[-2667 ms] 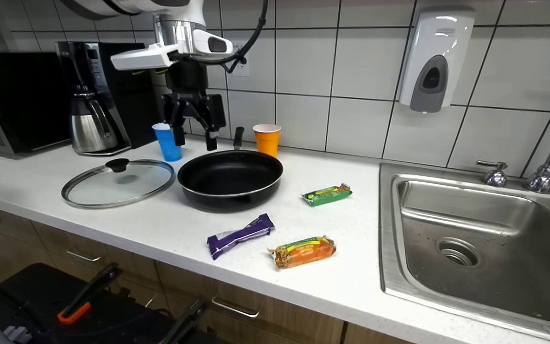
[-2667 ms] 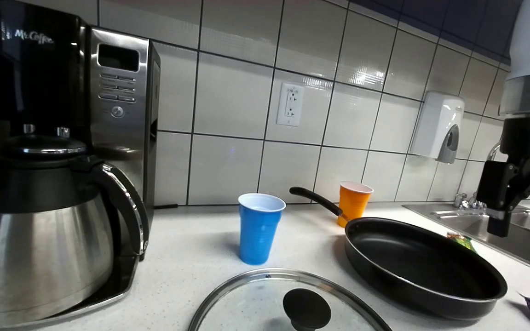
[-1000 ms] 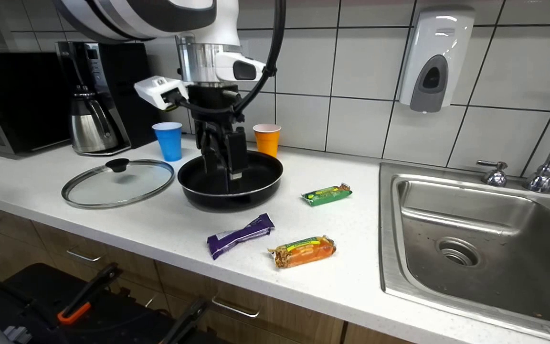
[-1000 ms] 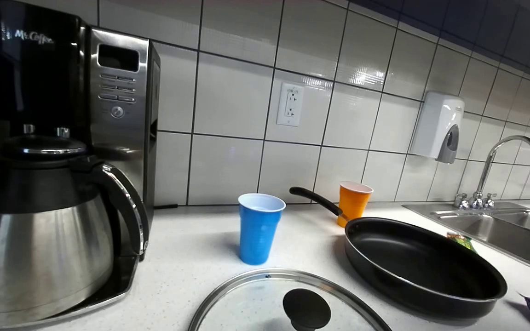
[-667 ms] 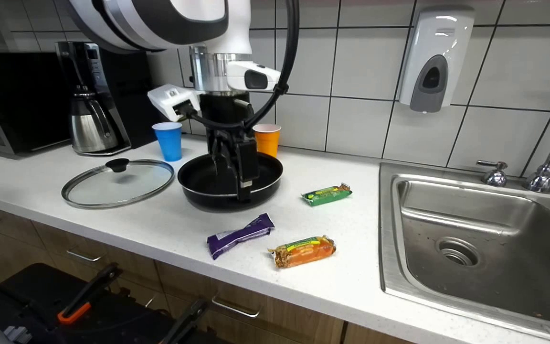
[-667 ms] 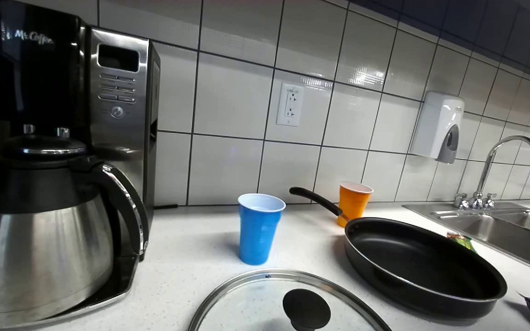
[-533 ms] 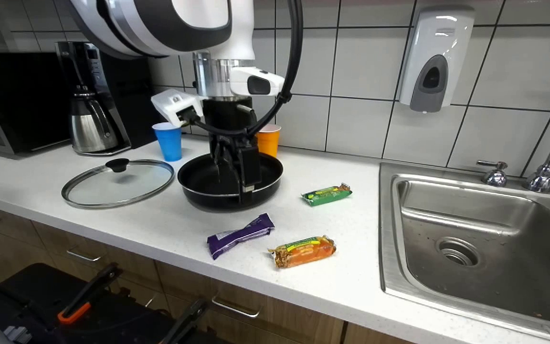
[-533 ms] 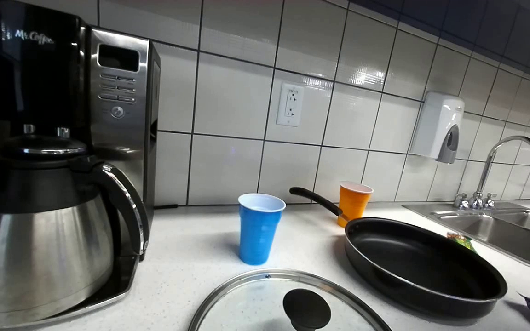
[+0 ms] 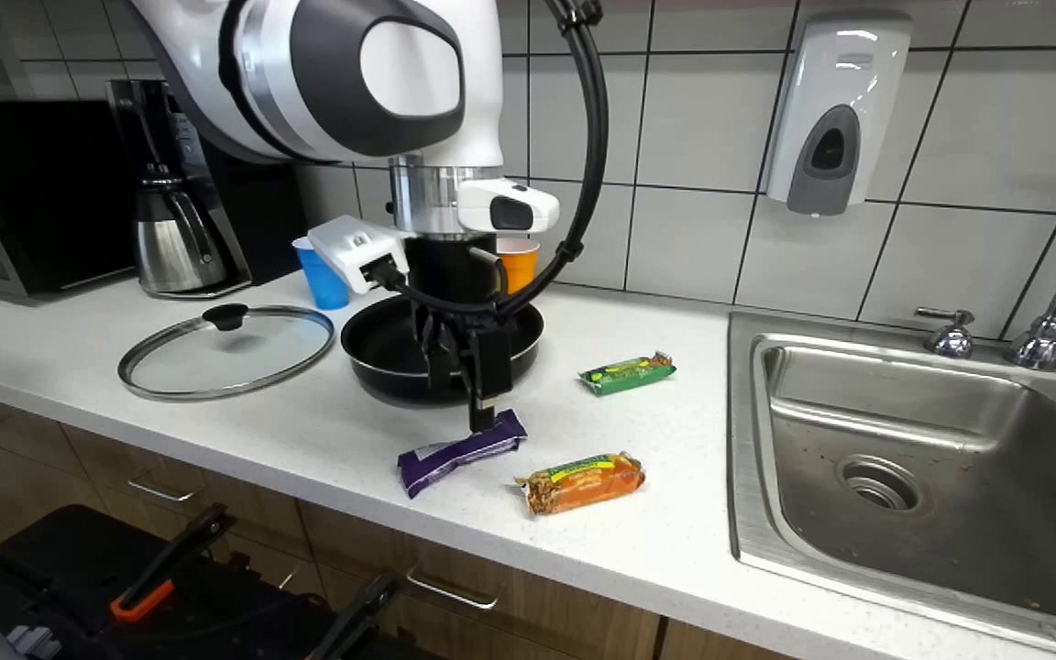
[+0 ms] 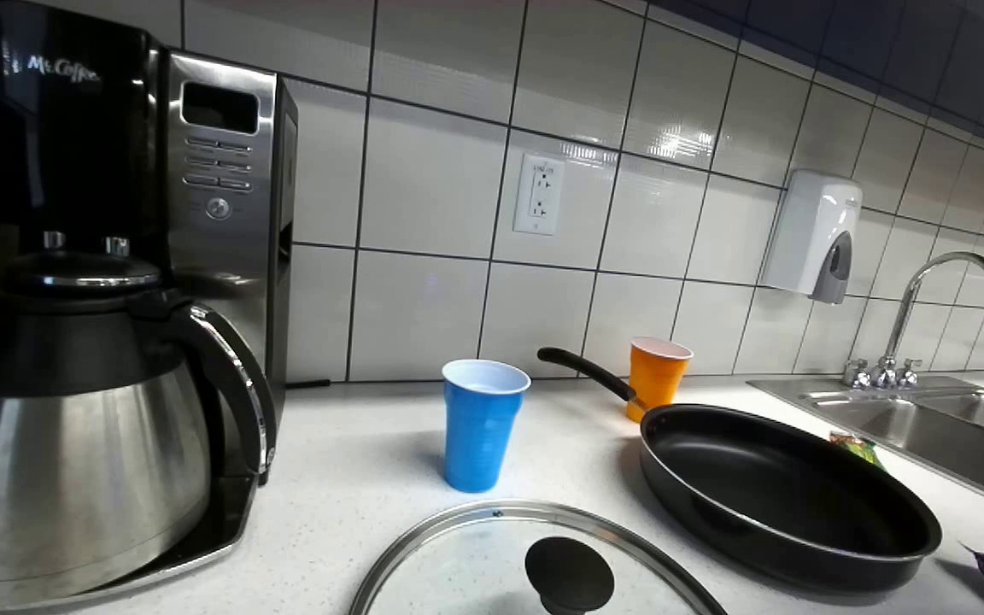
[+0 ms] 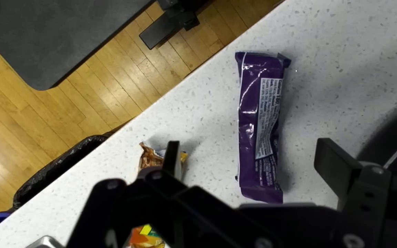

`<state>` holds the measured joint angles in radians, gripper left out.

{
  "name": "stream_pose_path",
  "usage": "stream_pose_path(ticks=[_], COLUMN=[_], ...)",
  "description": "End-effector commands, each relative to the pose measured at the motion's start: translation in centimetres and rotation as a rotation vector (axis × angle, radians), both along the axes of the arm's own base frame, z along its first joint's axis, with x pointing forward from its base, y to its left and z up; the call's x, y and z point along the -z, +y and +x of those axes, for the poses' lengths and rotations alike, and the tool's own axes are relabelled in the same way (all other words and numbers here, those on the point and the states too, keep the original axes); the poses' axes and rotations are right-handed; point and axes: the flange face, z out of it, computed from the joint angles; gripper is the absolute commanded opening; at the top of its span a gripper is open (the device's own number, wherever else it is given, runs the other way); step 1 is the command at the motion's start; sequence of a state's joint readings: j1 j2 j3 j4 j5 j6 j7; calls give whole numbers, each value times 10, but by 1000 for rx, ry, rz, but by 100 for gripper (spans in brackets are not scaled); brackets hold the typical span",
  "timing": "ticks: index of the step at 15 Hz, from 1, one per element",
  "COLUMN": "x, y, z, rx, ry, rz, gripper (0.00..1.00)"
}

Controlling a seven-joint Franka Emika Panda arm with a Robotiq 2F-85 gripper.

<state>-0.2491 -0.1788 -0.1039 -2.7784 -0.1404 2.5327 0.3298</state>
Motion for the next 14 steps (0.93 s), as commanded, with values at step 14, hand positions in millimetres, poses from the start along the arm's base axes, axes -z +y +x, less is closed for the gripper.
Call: stream_pose_path(ticks=[14], x=[30], y=[-7], z=[3], rx=[-3], ry=[33], rz=[-10], gripper=[100])
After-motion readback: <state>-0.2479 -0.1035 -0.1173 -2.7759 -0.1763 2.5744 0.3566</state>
